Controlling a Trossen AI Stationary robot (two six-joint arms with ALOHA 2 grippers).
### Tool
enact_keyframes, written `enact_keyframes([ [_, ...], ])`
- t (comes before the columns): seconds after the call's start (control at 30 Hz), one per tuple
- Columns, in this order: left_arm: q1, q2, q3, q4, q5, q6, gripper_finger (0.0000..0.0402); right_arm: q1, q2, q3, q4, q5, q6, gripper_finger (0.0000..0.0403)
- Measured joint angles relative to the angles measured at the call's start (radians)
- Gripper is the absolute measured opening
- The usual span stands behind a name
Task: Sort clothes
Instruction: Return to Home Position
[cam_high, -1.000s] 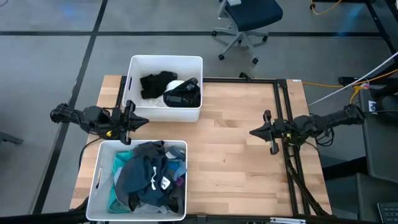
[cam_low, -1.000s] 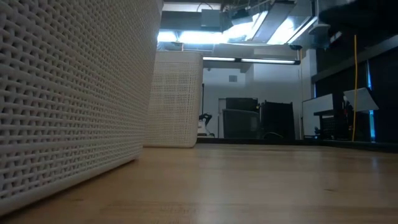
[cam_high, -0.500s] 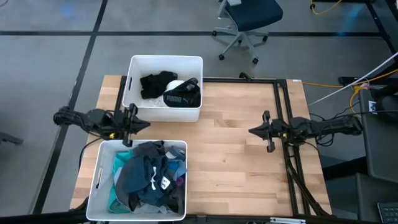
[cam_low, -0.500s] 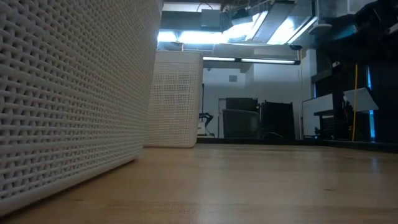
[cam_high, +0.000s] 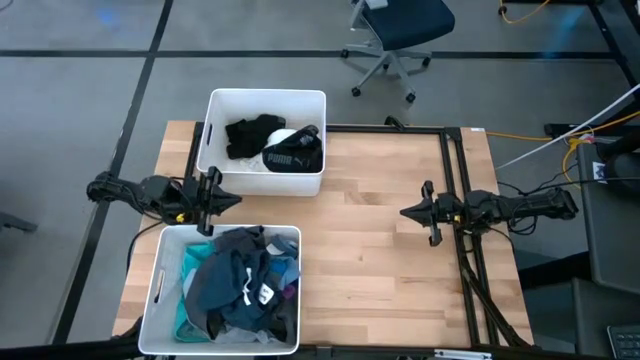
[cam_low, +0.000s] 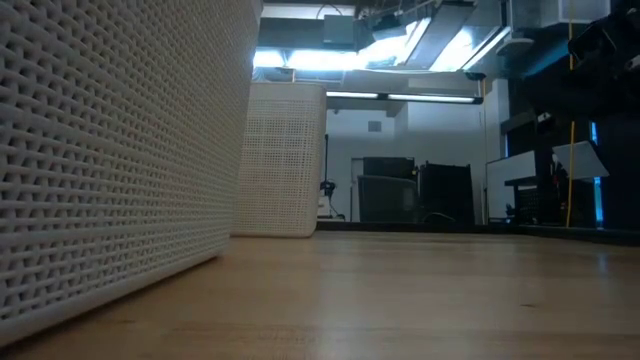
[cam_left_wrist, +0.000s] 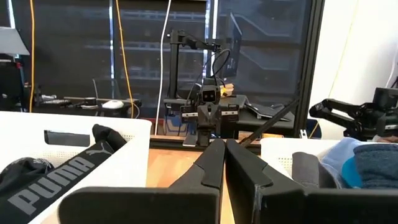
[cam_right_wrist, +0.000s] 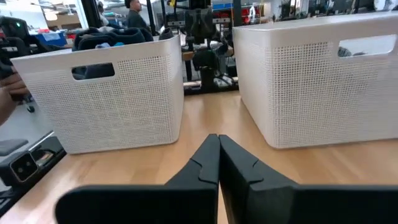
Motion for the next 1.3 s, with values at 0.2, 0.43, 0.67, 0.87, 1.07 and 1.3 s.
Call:
enact_keyframes([
  [0.2,0.000,0.000,-0.002,-0.015,-0.001,-0.083,0.0005,0.000,0.000,-0.001,-0.008,0.000,0.027,0.0005],
  [0.43,0.000,0.003,-0.009,-0.032,0.001,-0.185,0.0005,0.000,0.000,-0.002,-0.010,0.000,0.027,0.0005],
  [0.67,0.000,0.002,-0.006,-0.017,0.001,-0.192,0.0005,0.000,0.000,-0.003,-0.012,0.000,0.027,0.0005],
  [0.87,0.000,0.002,-0.006,-0.017,0.000,-0.193,0.0005,0.000,0.000,-0.003,-0.012,0.000,0.027,0.0005],
  [1.07,0.000,0.002,-0.004,-0.013,0.000,-0.194,0.0005,0.000,0.000,-0.004,-0.013,0.000,0.027,0.0005],
  [1.3,0.000,0.002,-0.004,-0.012,0.000,-0.196,0.0005,0.000,0.000,-0.004,-0.013,0.001,0.027,0.0005],
])
